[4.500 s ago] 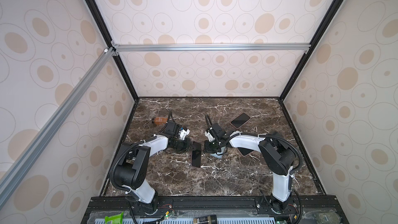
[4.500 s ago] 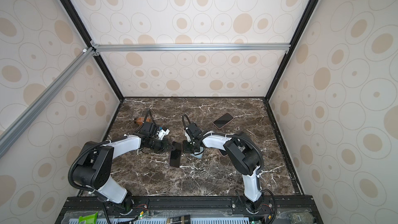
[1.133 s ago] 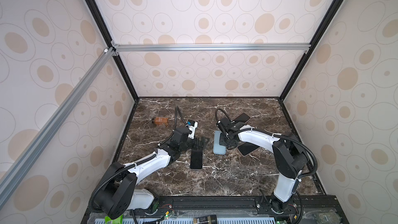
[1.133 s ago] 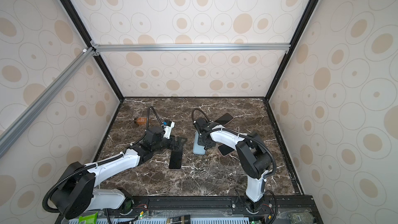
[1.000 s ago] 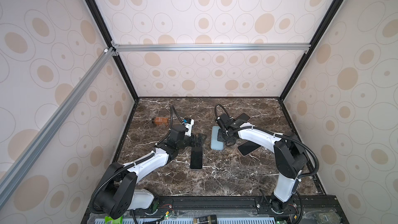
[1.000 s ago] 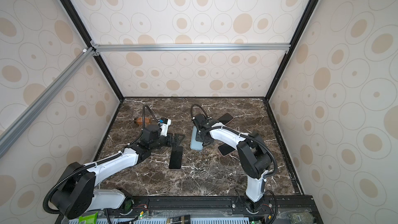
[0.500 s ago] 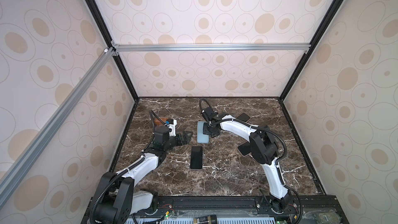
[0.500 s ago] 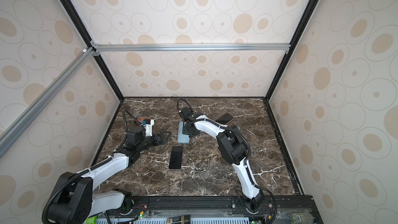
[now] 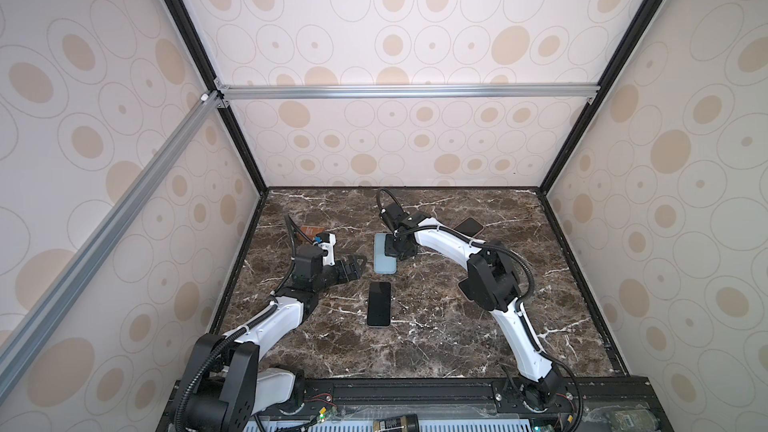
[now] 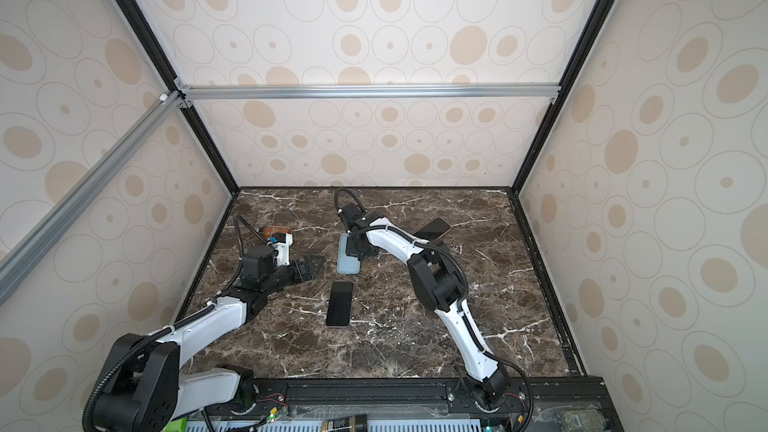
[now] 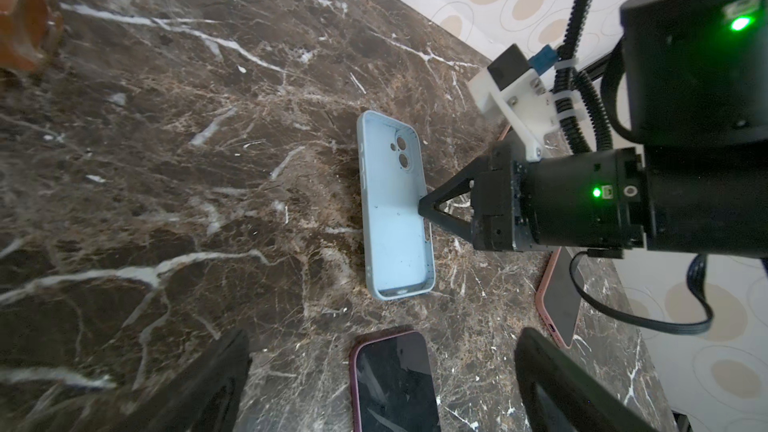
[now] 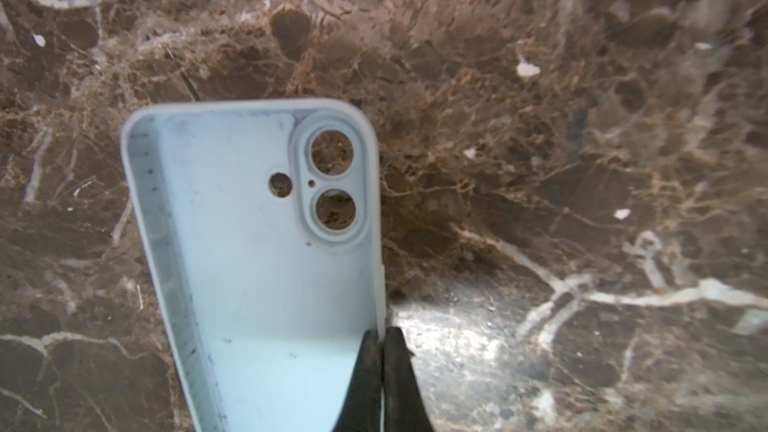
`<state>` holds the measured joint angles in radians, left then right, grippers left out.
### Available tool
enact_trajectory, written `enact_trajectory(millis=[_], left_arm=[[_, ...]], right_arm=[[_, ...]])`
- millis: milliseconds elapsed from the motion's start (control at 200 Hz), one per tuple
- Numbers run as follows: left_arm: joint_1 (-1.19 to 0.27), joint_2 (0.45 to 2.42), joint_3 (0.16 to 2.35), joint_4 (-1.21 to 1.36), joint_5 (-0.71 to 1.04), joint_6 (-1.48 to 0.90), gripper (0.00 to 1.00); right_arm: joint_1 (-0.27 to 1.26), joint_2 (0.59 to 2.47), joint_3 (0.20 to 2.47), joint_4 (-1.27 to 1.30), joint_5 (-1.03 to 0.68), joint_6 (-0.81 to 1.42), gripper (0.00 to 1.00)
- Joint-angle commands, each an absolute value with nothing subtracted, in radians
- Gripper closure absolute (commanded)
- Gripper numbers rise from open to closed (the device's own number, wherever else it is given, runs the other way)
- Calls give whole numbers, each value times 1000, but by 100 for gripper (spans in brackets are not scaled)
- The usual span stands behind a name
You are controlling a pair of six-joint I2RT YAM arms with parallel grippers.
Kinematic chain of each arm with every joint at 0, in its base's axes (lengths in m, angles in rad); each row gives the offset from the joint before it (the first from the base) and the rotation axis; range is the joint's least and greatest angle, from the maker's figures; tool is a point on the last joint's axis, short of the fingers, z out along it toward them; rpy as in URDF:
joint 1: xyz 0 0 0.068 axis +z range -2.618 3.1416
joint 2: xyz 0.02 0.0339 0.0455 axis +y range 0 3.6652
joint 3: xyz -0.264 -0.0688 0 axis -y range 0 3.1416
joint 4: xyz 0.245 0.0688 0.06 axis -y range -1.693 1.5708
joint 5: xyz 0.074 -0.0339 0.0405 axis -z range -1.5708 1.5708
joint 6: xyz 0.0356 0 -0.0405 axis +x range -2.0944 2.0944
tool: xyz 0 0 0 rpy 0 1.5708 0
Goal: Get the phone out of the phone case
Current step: 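Drag the pale blue case farther from the robot with the right gripper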
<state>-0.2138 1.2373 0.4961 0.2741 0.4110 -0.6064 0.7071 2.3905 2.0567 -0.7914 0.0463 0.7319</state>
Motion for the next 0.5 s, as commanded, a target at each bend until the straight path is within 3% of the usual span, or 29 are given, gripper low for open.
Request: enact_trajectory(millis=[0, 285, 495], left_arm=[[-207, 1219, 535, 225, 376, -577, 1], [-214, 1226, 568, 170, 331, -550, 1], [-311, 1249, 635, 158, 253, -517, 1]], right_arm=[[717, 2425, 2101, -839, 30, 742, 99], [716, 2396, 2096, -817, 17, 733, 77], [701, 2188, 1917, -714, 27, 706, 58]])
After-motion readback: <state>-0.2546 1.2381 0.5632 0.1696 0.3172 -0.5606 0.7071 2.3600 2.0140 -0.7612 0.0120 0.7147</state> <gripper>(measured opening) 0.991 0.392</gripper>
